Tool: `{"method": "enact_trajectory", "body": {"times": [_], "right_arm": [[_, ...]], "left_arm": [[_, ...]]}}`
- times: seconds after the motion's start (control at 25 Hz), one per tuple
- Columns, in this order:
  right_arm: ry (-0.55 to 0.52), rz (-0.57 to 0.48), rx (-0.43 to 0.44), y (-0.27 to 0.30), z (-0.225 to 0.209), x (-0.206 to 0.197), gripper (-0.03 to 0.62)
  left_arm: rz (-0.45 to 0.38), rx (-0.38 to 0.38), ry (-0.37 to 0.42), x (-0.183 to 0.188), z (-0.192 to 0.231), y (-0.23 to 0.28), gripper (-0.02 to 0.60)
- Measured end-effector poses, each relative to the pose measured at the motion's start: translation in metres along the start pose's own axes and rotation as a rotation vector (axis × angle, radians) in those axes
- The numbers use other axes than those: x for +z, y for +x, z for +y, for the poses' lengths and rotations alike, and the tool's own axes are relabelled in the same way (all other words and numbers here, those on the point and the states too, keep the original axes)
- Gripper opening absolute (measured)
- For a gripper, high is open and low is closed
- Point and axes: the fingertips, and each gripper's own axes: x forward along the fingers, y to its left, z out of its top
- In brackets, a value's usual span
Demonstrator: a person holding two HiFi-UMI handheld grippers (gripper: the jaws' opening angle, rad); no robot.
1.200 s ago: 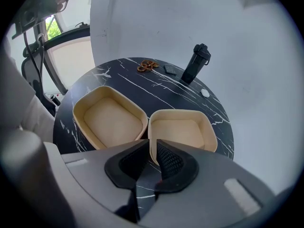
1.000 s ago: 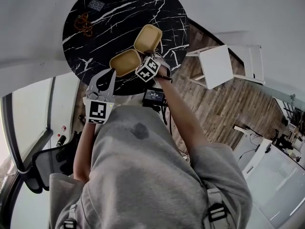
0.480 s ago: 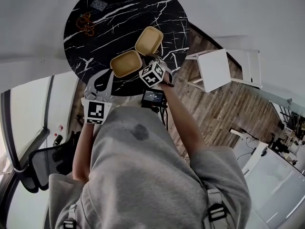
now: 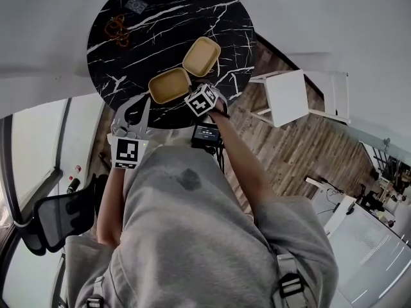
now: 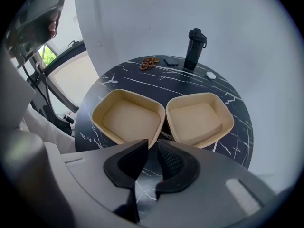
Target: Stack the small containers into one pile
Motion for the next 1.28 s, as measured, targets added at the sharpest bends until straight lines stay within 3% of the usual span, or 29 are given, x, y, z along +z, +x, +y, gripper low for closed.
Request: {"method": "enact_trajectory", "body": {"times": [0.36,0.48,0.72,1.12,1.2,1.28], "right_arm": [[-0.039,0.02,0.062,0.015,0.002,0.015,0.049],[-0.032,0.019,0.114,0.013,0.004,0.018,0.012],[-0.056,-0.011,0.22,-0.002,0.002,0.024,0.011],[-0.079,-0.128,0.385,-0.048,-0.029,0.05,0.012],[-0.12,-0.156,0.397,-0.055,-0.039,0.053,0.014],[-0.154,-0.201,0.39,-0.063,-0.053,0.054,0.014]], "left_arm": [[0.05,0.115,-0.049,-0.015,0.007,-0.012,0.0],[0.061,0.149,-0.056,-0.015,0.004,-0.012,0.0],[0.102,0.261,-0.078,-0.013,-0.001,-0.003,0.0],[0.129,0.508,-0.224,-0.005,-0.038,0.003,0.0],[0.153,0.552,-0.284,-0.024,-0.044,0.005,0.0],[0.214,0.604,-0.404,-0.065,-0.055,0.007,0.0]]}}
